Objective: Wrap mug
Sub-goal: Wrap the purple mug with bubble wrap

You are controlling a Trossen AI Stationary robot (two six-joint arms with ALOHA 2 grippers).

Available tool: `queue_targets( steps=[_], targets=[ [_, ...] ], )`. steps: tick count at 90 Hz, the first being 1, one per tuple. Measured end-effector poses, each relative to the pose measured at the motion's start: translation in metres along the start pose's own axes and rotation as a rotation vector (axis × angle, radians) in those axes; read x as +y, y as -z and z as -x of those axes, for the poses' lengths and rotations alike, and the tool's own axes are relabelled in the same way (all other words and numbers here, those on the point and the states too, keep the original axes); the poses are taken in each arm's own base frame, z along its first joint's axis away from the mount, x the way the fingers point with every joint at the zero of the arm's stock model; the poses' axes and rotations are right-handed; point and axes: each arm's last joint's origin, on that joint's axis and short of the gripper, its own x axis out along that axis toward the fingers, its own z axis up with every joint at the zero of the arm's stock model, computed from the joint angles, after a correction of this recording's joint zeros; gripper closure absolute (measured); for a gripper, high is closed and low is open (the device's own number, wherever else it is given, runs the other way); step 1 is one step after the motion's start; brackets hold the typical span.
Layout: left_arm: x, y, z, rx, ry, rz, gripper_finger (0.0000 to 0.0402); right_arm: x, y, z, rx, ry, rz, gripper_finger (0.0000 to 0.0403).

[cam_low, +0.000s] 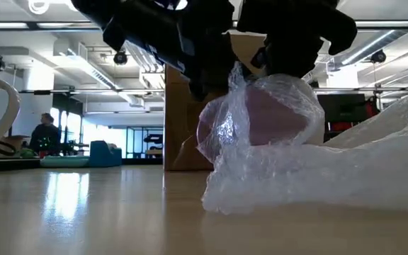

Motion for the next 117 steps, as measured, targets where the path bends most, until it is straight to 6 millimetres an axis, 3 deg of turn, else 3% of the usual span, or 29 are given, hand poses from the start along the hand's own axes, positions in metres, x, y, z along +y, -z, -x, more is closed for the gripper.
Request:
queue_targets(
  steps=[117],
  targets=[
    [-0.0002, -0.0049, 0.0082, 0.018, 0.044, -0.025, 0.0401, -0.0005, -0.0009, 0.0021, -0.011, 0.002, 0.019, 0.0403]
  ],
)
